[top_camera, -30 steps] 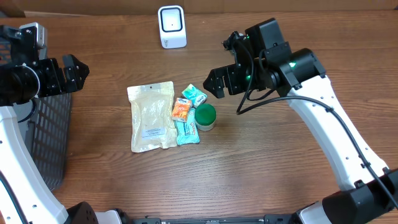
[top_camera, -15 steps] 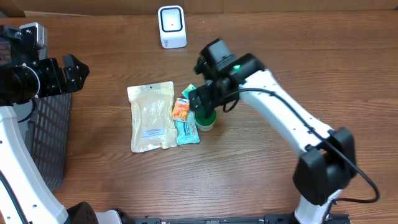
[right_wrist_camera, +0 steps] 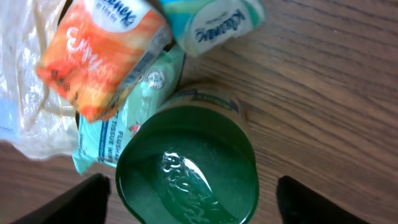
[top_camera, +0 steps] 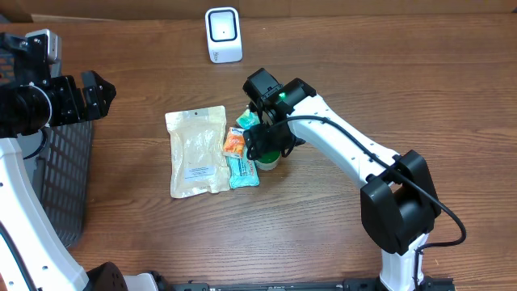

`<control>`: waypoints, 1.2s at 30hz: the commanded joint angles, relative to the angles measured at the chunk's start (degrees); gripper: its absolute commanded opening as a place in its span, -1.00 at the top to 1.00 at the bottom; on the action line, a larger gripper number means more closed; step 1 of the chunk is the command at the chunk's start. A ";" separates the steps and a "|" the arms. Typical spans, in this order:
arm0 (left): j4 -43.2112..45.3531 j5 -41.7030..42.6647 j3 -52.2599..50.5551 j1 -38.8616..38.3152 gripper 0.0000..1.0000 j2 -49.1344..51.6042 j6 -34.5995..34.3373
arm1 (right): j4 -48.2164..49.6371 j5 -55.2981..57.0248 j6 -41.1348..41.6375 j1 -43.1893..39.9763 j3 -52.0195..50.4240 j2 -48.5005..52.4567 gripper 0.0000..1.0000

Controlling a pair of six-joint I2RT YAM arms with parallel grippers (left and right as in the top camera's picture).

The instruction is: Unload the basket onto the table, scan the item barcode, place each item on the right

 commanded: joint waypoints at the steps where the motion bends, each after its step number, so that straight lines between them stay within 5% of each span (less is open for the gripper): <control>1: 0.20 0.81 0.35 0.09 -0.99 -1.18 1.51 | 0.98 1.18 8.00 -0.07 0.22 -0.04 -0.60; 15: 0.20 0.81 0.35 0.09 -0.99 -1.18 1.51 | 4.13 1.16 17.18 0.09 -2.49 0.52 -0.44; 21: 0.17 0.81 0.35 0.09 -0.99 -1.18 1.51 | 3.89 1.25 16.04 0.09 -2.49 0.55 -0.15; 25: 0.17 0.81 0.35 0.09 -0.99 -1.18 1.51 | 3.56 1.09 9.53 -0.50 -1.99 0.52 0.22; 30: 0.17 0.81 0.35 0.09 -0.99 -1.18 1.51 | 0.02 1.03 -2.14 -1.51 1.51 0.37 0.14; 36: 0.20 0.81 0.35 0.09 -0.99 -1.18 1.51 | -7.34 1.29 -28.37 -1.55 5.66 -0.26 0.04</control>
